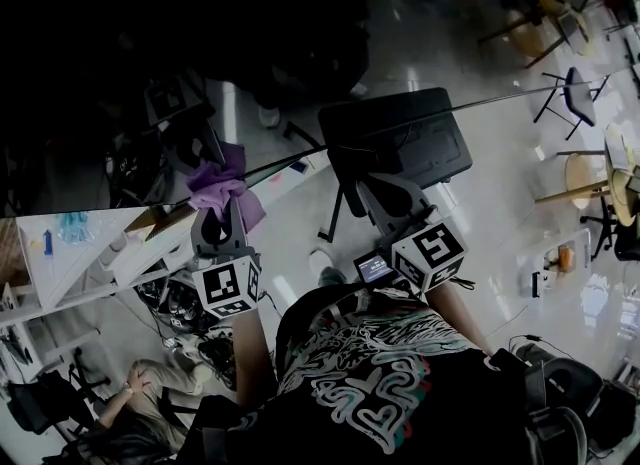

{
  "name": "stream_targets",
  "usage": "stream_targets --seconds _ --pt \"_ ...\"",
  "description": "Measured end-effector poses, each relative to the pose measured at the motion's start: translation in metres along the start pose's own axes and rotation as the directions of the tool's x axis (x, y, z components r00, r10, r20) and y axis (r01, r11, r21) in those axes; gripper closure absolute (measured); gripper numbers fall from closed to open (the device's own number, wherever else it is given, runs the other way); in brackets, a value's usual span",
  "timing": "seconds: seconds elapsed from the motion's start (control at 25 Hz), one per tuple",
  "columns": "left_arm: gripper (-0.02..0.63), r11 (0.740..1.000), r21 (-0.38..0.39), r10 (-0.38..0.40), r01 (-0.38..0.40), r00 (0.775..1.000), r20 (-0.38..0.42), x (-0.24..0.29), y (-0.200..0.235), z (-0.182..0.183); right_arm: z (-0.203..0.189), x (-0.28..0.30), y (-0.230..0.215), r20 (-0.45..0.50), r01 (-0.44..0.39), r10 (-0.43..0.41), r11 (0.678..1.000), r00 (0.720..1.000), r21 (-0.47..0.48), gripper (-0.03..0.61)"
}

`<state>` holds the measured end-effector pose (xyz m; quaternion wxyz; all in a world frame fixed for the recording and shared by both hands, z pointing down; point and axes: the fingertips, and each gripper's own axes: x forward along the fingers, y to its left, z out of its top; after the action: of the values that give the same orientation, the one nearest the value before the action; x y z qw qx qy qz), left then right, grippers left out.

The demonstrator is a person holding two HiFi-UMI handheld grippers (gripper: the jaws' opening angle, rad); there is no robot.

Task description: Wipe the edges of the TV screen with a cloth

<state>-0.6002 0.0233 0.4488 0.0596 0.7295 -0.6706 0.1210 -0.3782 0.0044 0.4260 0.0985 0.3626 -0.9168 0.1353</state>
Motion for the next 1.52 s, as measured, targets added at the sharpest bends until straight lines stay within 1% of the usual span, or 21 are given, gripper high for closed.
stream_targets --seconds 0.24,0.8,1.0,1.28,1.52 --pt "0.541 1.000 -0.009 -0.025 0.025 1.000 0.003 0.005 -0.014 0.003 0.001 -0.006 -0.005 0.001 0.006 -0.006 1.000 1.000 -0.003 0.546" --pt "0.541 0.993 -0.011 -0.114 0.114 0.993 0.010 0.021 -0.056 0.013 0.004 -0.015 -0.023 0.008 0.030 -0.030 1.000 1.000 0.005 0.546" --pt "0.541 0.990 -0.041 -0.134 0.135 0.991 0.015 0.025 -0.067 0.015 0.004 -0.018 -0.030 0.011 0.036 -0.037 0.999 0.999 0.018 0.546" --pt "0.541 0.986 -0.088 -0.138 0.139 0.990 0.022 0.028 -0.070 0.015 0.009 -0.014 -0.033 0.018 0.034 -0.034 0.999 0.999 0.020 0.546" --pt "0.541 0.983 -0.110 -0.146 0.148 0.989 0.025 0.030 -0.077 0.018 0.010 -0.017 -0.039 0.021 0.043 -0.043 0.999 0.999 0.015 0.546"
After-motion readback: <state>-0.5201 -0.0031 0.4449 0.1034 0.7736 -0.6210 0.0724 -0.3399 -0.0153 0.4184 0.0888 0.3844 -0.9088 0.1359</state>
